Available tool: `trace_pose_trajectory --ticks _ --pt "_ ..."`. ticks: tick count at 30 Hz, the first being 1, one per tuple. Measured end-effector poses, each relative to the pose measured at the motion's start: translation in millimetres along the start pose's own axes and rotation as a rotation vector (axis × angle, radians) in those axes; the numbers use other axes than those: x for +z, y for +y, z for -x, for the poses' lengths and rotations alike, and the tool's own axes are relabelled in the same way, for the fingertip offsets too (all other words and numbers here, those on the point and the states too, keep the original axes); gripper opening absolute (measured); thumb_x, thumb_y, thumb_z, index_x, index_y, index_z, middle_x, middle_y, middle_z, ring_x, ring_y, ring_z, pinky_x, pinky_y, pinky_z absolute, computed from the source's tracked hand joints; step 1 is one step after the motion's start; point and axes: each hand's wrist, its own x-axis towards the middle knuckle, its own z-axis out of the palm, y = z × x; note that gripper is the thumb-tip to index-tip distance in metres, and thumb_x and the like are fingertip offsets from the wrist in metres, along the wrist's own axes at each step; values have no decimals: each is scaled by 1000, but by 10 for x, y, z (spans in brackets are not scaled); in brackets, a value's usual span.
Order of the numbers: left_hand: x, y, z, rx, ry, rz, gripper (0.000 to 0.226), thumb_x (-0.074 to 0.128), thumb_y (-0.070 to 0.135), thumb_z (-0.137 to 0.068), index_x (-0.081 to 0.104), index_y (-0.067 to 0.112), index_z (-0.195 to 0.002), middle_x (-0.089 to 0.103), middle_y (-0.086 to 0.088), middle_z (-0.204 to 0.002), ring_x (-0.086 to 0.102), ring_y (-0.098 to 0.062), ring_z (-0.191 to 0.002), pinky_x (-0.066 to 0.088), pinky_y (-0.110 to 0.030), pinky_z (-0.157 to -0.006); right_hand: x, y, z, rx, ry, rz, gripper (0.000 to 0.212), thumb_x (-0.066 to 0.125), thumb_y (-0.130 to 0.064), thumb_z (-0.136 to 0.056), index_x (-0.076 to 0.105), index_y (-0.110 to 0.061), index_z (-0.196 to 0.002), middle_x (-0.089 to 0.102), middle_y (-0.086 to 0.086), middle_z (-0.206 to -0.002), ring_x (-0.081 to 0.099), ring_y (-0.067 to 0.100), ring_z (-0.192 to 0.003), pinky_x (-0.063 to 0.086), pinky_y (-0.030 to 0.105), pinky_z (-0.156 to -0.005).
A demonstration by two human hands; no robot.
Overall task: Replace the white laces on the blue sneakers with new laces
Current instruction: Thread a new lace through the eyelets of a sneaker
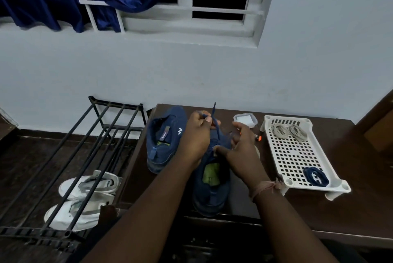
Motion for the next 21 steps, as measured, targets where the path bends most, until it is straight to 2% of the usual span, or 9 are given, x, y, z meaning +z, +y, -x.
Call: trace_pose_trajectory --ticks 2,6,8,10,12,15,17,19,21 --pt "-5 125 -6 -21 -27 61 21 42 16 -109 58 12 -96 74 3 -86 70 -9 -81 54 -35 -90 68 -52 25 63 -179 -146 89 91 -21 -66 37 -33 -135 50 -5 -135 57 4 -113 52 22 -92" --pt "-24 463 -68 -131 -163 245 21 38 13 -110 56 5 -105 73 -12 -97 72 -16 -79 55 -27 -65 244 -221 -24 -146 -342 35 36 76 -23 -86 51 -35 -109 62 -8 -109 61 1 -101 50 17 -85" --pt "-46 624 -91 -182 -241 365 22 37 8 -109 55 5 -97 70 -7 -86 73 -24 -91 56 -26 -70 286 -265 -49 -210 -400 144 6 64 -24 -95 59 -25 -97 65 -6 -90 62 -2 -81 48 14 -71" --pt "-89 709 -113 -203 -301 383 25 36 8 -109 53 8 -92 66 -2 -79 74 -23 -93 54 -31 -84 299 -217 -72 -202 -407 244 19 54 -29 -101 62 -17 -89 64 -5 -77 58 0 -67 42 14 -61" --pt "-164 716 -180 -199 -283 468 25 35 8 -109 51 8 -90 62 -2 -77 73 -18 -82 55 -40 -95 252 -229 -110 -108 -432 224 27 47 -31 -104 63 -14 -91 69 -3 -77 62 1 -68 48 17 -68" --pt "-381 539 -422 -293 -45 657 28 36 8 -108 53 10 -86 63 -4 -72 69 -17 -76 59 -44 -86 101 -255 -207 -74 -405 69 31 45 -30 -105 63 -10 -91 69 -1 -70 63 12 -65 51 33 -68" --pt "-539 349 -551 -415 106 648 32 36 13 -109 54 12 -83 67 -2 -71 68 -17 -75 54 -44 -91 -46 -308 -261 -101 -439 21 30 47 -32 -104 66 -12 -93 68 2 -72 60 30 -70 46 40 -70" --pt "-625 185 -579 -492 168 611 32 37 17 -111 54 13 -84 65 1 -77 67 -14 -75 50 -47 -100 -152 -343 -273 -101 -540 74 25 47 -30 -104 67 -17 -97 72 3 -79 62 39 -80 46 45 -73" --pt "-640 116 -571 -502 149 526 29 39 17 -111 56 10 -88 65 -1 -84 68 -15 -85 52 -48 -92 -168 -338 -289 -47 -593 82 23 47 -23 -105 66 -13 -98 75 7 -86 62 37 -85 47 47 -81"
